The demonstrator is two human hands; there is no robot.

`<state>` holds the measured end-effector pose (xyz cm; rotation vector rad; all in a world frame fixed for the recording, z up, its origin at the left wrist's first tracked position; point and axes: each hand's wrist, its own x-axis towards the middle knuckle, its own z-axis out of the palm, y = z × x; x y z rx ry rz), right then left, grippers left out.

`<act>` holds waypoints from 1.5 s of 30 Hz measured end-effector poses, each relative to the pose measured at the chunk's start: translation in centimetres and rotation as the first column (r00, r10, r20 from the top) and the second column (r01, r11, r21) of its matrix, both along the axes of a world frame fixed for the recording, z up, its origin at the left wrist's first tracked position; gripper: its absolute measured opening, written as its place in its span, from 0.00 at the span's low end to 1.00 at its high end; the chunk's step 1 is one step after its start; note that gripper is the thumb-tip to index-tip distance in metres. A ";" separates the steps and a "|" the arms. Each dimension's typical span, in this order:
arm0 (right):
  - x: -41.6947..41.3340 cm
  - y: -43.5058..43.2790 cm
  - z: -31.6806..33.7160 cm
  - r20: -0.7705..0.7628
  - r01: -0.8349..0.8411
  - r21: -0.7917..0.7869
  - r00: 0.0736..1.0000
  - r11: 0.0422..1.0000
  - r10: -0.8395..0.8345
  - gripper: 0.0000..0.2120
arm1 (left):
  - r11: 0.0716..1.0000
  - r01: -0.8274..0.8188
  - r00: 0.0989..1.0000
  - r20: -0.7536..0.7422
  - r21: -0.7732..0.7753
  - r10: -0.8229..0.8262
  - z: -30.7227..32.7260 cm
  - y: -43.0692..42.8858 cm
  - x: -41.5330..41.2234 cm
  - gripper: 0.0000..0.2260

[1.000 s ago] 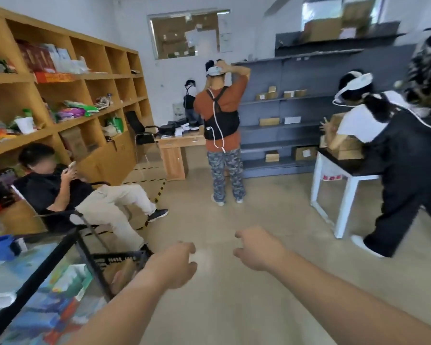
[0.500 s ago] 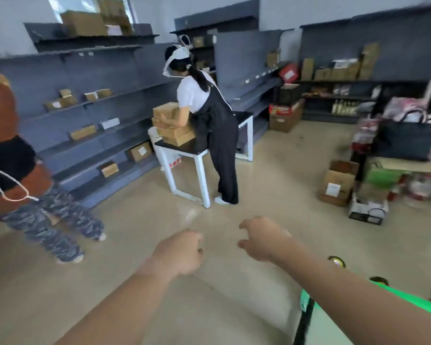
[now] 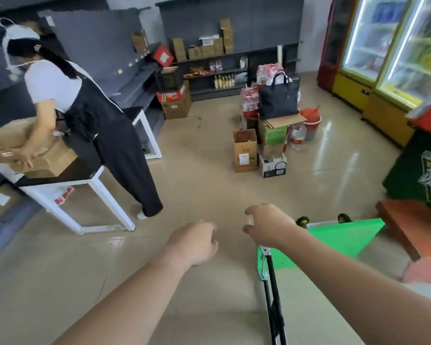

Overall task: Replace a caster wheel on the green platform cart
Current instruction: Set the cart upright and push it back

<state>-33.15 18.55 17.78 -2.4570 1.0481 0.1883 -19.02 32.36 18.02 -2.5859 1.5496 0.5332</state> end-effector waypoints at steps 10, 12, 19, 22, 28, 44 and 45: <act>-9.4 -4.6 -10.5 -0.158 0.495 0.181 0.868 0.850 -0.471 0.24 | 0.858 0.469 0.882 -0.166 0.212 -0.441 -10.9 -14.8 -2.4 0.15; -11.4 -4.2 -13.0 -0.228 0.609 0.224 0.792 0.761 -0.567 0.24 | 0.767 0.585 0.811 -0.206 0.264 -0.548 -13.4 -17.3 -3.9 0.15; -12.7 0.1 -21.4 -0.409 0.880 0.311 0.465 0.360 -0.785 0.25 | 0.370 0.851 0.496 -0.337 0.372 -0.801 -22.3 -23.7 -6.3 0.16; -11.5 2.6 -24.7 -0.463 0.921 0.339 0.340 0.191 -0.819 0.25 | 0.215 0.883 0.387 -0.387 0.418 -0.837 -26.3 -25.0 -6.2 0.17; -9.9 7.3 -33.2 -0.533 0.925 0.381 0.206 -0.015 -0.821 0.22 | 0.018 0.893 0.236 -0.433 0.450 -0.870 -35.8 -25.5 -6.4 0.19; -9.2 10.4 -59.8 -0.360 0.920 0.387 0.211 0.060 -0.909 0.18 | -0.018 0.908 0.058 -0.167 0.420 -0.984 -59.4 -23.6 -6.4 0.26; -9.4 10.8 -60.6 -0.347 0.921 0.383 0.210 0.066 -0.914 0.16 | -0.014 0.913 0.057 -0.162 0.407 -0.985 -60.2 -23.7 -6.3 0.25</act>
